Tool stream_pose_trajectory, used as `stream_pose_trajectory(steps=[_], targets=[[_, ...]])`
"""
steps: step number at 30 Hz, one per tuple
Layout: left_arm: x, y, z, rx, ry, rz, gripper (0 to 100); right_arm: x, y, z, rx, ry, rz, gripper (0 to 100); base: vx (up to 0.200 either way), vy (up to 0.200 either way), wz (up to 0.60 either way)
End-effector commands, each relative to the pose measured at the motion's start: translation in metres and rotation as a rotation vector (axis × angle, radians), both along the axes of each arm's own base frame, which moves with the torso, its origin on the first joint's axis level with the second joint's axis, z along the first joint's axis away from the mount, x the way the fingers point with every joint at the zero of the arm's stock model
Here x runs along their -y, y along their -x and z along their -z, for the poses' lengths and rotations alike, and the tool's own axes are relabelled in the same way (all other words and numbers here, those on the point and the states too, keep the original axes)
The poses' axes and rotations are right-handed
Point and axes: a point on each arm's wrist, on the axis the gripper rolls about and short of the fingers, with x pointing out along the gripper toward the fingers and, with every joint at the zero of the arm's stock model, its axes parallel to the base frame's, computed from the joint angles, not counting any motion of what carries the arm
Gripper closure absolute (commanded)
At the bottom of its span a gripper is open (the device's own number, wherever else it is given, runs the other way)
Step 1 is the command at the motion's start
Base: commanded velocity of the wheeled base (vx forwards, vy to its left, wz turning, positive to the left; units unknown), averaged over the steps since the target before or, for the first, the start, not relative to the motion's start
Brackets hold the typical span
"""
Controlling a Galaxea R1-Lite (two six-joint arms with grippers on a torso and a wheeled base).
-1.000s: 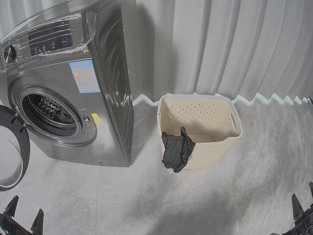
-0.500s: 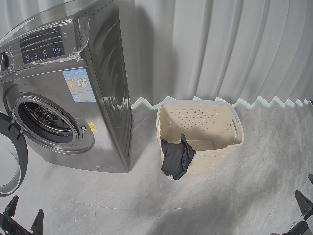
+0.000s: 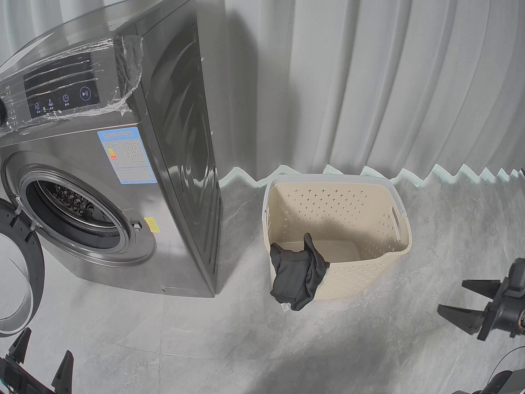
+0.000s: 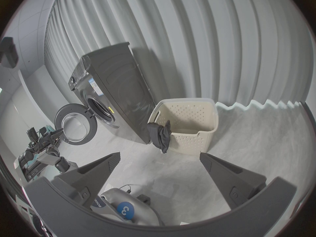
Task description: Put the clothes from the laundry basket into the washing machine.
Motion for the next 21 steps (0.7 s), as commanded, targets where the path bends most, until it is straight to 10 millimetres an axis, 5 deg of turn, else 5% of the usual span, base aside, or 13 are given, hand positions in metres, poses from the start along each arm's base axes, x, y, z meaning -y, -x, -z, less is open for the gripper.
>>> stream_pose_trajectory(steps=[1, 11, 21], targets=[[0.000, 0.000, 0.004, -0.001, 0.000, 0.001, 0, -0.026, -0.059, 0.023, -0.158, -0.015, -0.031, 0, 0.000, 0.000, 0.00], [0.000, 0.000, 0.004, -0.001, 0.007, -0.001, 0, -0.071, -0.078, 0.050, -0.216, 0.030, -0.036, 0, 0.000, 0.000, 0.00], [0.000, 0.000, 0.004, -0.001, 0.010, -0.002, 0, -0.093, -0.099, 0.062, -0.234, 0.083, -0.042, 0, 0.000, 0.000, 0.00]])
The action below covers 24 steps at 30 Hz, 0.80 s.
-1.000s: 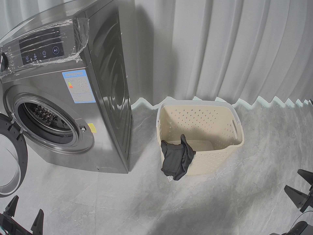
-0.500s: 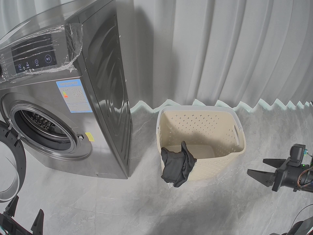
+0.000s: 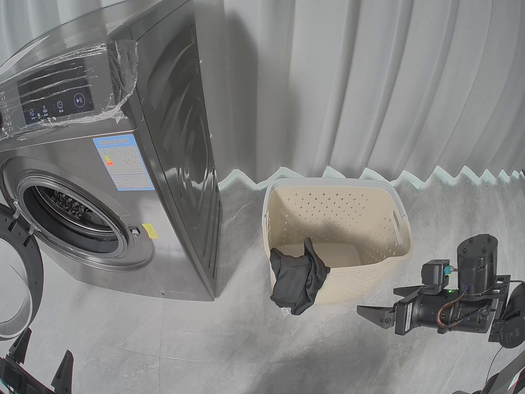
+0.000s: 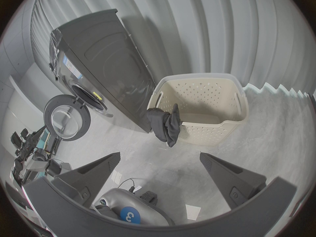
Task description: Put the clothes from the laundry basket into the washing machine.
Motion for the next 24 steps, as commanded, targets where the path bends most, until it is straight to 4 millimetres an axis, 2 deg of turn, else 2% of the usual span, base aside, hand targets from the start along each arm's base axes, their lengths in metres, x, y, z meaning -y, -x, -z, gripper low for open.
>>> stream_pose_trajectory(steps=[1, 12, 16, 24], targets=[[0.000, 0.000, 0.004, 0.000, 0.000, -0.001, 0, -0.011, -0.012, 0.015, -0.044, 0.040, -0.015, 0, 0.000, 0.000, 0.00], [0.000, 0.000, 0.004, 0.000, 0.000, -0.001, 0, -0.034, -0.045, 0.050, 0.058, 0.048, -0.051, 0, 0.000, 0.000, 0.00], [0.000, 0.000, 0.004, 0.000, 0.002, -0.001, 0, -0.042, -0.058, 0.071, 0.098, 0.068, -0.072, 0, 0.000, 0.000, 0.00], [0.000, 0.000, 0.004, 0.000, 0.002, -0.001, 0, -0.054, -0.076, 0.087, 0.128, 0.068, -0.075, 0, 0.000, 0.000, 0.00]])
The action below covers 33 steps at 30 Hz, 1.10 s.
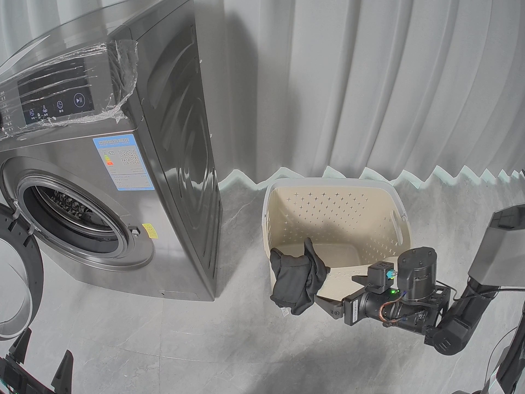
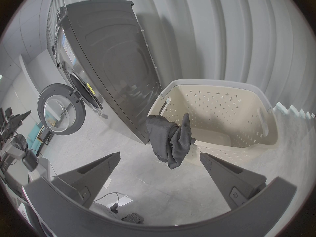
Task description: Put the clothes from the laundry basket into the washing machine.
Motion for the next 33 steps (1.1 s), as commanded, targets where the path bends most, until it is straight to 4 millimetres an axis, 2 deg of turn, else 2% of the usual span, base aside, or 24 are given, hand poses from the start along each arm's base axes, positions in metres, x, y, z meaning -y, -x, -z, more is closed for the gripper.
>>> stream_pose_trajectory(steps=[1, 16, 24, 33], targets=[[0.000, 0.000, 0.004, 0.000, 0.001, 0.000, 0, -0.008, -0.012, 0.024, -0.041, 0.034, -0.002, 0, 0.000, 0.000, 0.00], [0.000, 0.000, 0.004, 0.000, 0.004, -0.002, 0, -0.025, -0.053, 0.055, -0.004, 0.033, 0.005, 0, 0.000, 0.000, 0.00], [0.000, 0.000, 0.004, 0.000, 0.004, -0.003, 0, -0.031, -0.077, 0.065, 0.054, 0.021, 0.003, 0, 0.000, 0.000, 0.00], [0.000, 0.000, 0.004, 0.000, 0.004, -0.003, 0, -0.036, -0.089, 0.071, 0.083, 0.006, -0.004, 0, 0.000, 0.000, 0.00]])
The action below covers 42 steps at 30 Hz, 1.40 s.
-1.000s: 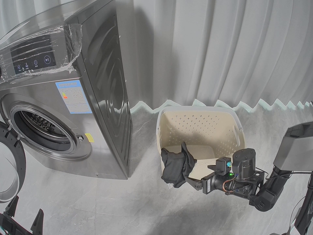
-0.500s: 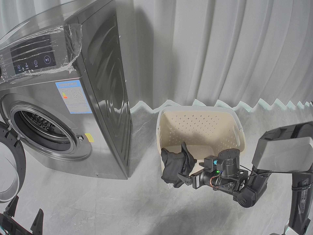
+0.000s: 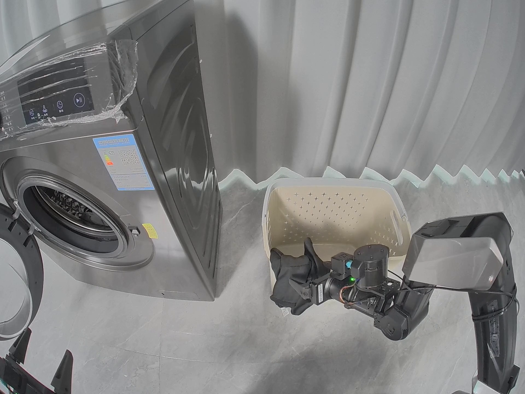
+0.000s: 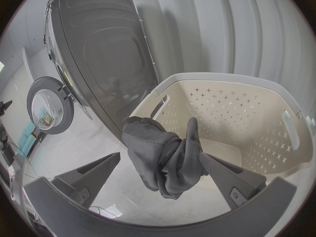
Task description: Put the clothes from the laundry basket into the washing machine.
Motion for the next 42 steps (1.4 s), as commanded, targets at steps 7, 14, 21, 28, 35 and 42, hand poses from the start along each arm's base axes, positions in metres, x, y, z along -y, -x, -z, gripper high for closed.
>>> stream_pose_trajectory(steps=[7, 14, 21, 28, 35, 42], targets=[[0.000, 0.000, 0.004, 0.000, -0.001, 0.001, 0, -0.001, -0.007, 0.012, -0.003, 0.007, 0.004, 0, 0.000, 0.000, 0.00], [0.000, 0.000, 0.004, 0.000, -0.001, 0.001, 0, 0.000, -0.010, 0.014, 0.024, -0.006, 0.005, 100, 0.000, 0.000, 0.00], [0.000, 0.000, 0.004, 0.000, 0.001, 0.001, 0, 0.001, -0.006, 0.011, 0.040, -0.018, -0.003, 100, 0.000, 0.000, 0.00], [0.000, 0.000, 0.005, -0.001, 0.002, -0.001, 0, 0.009, 0.018, -0.020, 0.075, -0.041, -0.020, 100, 0.000, 0.000, 0.00], [0.000, 0.000, 0.004, 0.000, 0.002, -0.001, 0, 0.022, 0.044, -0.072, 0.173, -0.111, -0.014, 100, 0.000, 0.000, 0.00], [0.000, 0.000, 0.004, 0.000, -0.001, 0.001, 0, 0.028, 0.072, -0.128, 0.301, -0.203, -0.036, 100, 0.000, 0.000, 0.00]])
